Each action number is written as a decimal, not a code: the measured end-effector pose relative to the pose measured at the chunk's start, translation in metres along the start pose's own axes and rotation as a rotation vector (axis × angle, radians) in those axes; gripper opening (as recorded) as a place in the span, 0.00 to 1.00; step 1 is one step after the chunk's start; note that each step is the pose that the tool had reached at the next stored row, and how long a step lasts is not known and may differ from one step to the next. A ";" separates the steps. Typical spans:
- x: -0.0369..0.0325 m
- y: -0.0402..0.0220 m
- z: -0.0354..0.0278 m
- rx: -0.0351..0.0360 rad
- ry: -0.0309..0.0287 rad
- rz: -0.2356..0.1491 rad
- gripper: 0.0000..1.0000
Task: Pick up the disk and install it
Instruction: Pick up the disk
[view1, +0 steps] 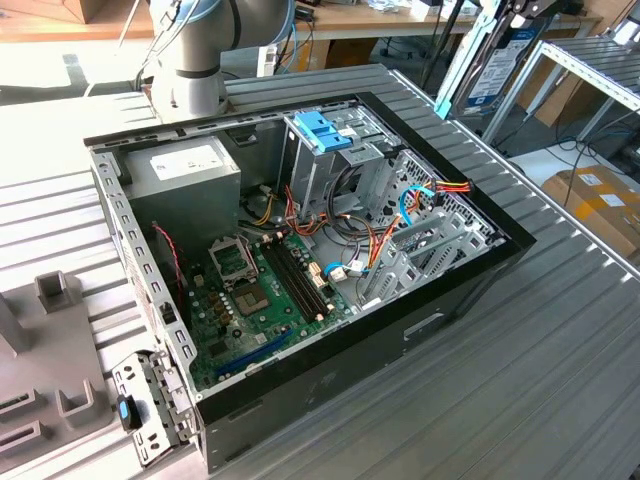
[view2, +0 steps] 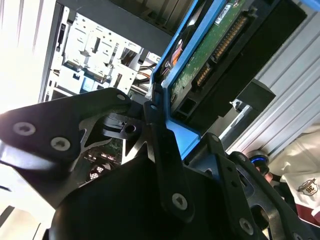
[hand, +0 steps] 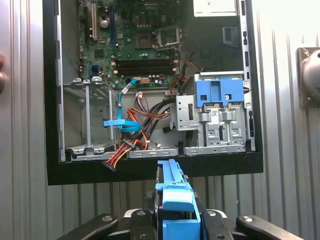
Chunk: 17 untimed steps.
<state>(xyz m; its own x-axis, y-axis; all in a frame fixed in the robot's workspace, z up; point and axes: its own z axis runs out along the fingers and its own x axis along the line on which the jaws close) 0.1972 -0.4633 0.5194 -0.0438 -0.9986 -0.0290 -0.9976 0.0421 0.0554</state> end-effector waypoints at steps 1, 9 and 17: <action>0.0014 0.0000 -0.0001 0.0000 0.0001 0.000 0.37; 0.0124 -0.0005 -0.0004 0.0000 0.0000 0.000 0.37; 0.0253 -0.0010 -0.0008 0.0000 0.0001 0.000 0.37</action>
<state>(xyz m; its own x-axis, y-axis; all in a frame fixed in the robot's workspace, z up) 0.1971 -0.4886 0.5194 -0.0438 -0.9986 -0.0289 -0.9976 0.0421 0.0553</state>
